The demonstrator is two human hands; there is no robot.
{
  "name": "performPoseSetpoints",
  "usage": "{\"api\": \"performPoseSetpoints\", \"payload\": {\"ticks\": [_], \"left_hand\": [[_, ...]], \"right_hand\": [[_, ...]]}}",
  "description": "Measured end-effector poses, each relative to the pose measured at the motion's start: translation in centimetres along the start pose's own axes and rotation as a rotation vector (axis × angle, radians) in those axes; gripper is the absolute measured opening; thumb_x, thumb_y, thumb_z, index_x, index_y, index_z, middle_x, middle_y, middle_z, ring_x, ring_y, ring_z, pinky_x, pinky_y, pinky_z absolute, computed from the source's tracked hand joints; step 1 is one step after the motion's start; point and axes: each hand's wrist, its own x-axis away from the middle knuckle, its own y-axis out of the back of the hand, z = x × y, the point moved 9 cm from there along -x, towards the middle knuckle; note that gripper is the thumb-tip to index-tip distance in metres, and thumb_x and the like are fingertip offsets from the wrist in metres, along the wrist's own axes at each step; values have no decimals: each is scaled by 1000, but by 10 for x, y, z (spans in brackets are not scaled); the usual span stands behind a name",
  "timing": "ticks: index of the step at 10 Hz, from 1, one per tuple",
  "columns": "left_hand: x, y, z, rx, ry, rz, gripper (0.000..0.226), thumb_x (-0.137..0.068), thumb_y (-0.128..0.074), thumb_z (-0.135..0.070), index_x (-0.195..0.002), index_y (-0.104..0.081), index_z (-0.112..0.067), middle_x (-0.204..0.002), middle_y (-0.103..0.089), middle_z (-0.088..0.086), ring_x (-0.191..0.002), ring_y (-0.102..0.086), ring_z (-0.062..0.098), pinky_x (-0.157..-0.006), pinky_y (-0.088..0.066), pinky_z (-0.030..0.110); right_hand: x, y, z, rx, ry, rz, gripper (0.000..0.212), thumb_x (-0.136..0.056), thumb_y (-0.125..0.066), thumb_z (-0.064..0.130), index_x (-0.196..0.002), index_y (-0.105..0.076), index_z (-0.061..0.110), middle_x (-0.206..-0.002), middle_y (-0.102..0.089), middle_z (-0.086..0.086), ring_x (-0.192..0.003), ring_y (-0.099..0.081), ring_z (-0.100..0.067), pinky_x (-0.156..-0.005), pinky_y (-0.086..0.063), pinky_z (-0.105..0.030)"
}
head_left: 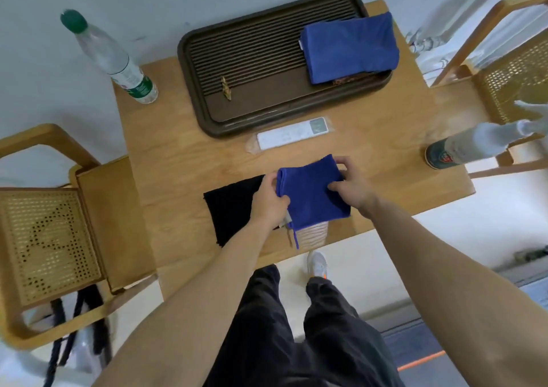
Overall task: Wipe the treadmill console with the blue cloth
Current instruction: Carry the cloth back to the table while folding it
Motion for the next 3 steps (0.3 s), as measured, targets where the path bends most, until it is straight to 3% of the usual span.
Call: {"api": "performPoseSetpoints", "payload": {"ticks": [1, 2, 3], "left_hand": [[-1, 8, -6, -217, 17, -133, 48, -92, -64, -14, -135, -44, -21, -113, -68, 2, -97, -66, 21, -82, -59, 43], [11, 14, -11, -321, 93, -203, 51, -92, -63, -16, -138, -42, -18, -111, -65, 5, -92, -64, 22, -70, -54, 38], [24, 18, -24, -396, 108, -240, 39, -92, -62, -22, -129, -49, -17, -111, -62, 4, -93, -62, 22, -67, -49, 36]], "right_hand": [[-14, -5, 10, 126, 66, 25, 61, -87, -50, -4, -140, -41, 26, -113, -62, -3, -96, -60, -23, -77, -53, -38], [-17, 1, 11, 277, 78, 16, 67, -88, -54, 8, -151, -32, 17, -125, -57, -4, -110, -56, -26, -88, -48, -37], [-17, 18, 14, 445, 65, -7, 74, -88, -55, 17, -155, -24, 12, -145, -48, -15, -126, -51, -34, -102, -47, -43]]}}
